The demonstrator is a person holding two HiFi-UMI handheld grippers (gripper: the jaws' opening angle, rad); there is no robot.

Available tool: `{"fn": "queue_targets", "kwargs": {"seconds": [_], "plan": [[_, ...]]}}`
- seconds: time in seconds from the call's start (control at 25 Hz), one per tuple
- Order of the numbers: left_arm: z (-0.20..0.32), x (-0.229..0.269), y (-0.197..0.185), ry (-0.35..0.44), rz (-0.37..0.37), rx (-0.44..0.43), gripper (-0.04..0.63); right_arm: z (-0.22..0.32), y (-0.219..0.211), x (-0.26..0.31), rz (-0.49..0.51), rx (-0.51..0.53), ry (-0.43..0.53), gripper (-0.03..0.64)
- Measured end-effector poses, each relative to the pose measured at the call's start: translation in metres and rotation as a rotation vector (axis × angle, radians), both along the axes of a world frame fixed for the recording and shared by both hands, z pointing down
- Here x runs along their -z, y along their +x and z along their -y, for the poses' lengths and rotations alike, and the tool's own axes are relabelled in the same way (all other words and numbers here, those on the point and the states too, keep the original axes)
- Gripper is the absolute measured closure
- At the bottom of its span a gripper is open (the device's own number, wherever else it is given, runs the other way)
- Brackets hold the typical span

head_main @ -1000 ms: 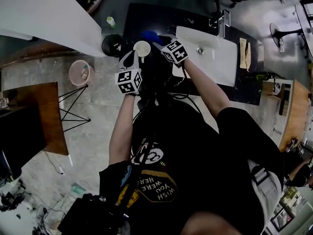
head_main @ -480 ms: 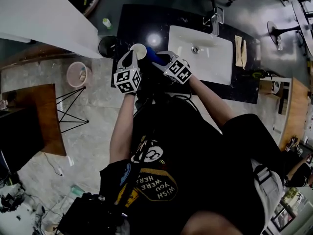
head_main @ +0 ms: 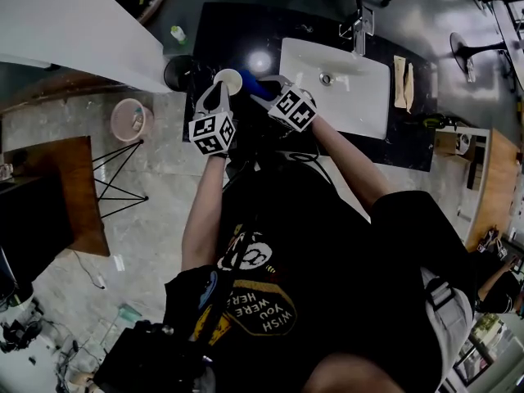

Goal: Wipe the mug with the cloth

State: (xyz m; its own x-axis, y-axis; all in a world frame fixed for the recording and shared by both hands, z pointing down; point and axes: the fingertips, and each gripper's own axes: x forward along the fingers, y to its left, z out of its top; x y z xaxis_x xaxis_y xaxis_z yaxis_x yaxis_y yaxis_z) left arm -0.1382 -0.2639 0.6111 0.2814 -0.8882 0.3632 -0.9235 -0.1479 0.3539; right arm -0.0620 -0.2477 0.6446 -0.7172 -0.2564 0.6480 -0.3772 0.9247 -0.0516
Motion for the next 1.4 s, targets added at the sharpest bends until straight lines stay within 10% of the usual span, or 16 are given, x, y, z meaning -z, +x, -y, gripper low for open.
{"fn": "queue_targets", "kwargs": {"seconds": [0.16, 0.36, 0.72, 1.12, 1.4], "plan": [[0.0, 0.001, 0.006, 0.002, 0.0, -0.007, 0.591, -0.042, 0.009, -0.005, -0.001, 0.082, 0.005, 0.483], [-0.002, 0.0, 0.005, -0.012, -0.017, -0.011, 0.591, 0.029, 0.021, 0.001, 0.026, -0.162, 0.009, 0.483], [-0.001, 0.001, 0.017, -0.008, -0.031, -0.035, 0.591, -0.059, -0.003, -0.008, -0.01, 0.07, -0.02, 0.483], [-0.001, -0.001, -0.001, -0.012, -0.054, 0.009, 0.591, 0.054, 0.009, 0.015, 0.026, -0.192, 0.051, 0.483], [0.004, 0.004, 0.011, -0.002, -0.116, -0.009, 0.591, 0.001, 0.004, -0.005, -0.016, -0.095, 0.004, 0.483]]}}
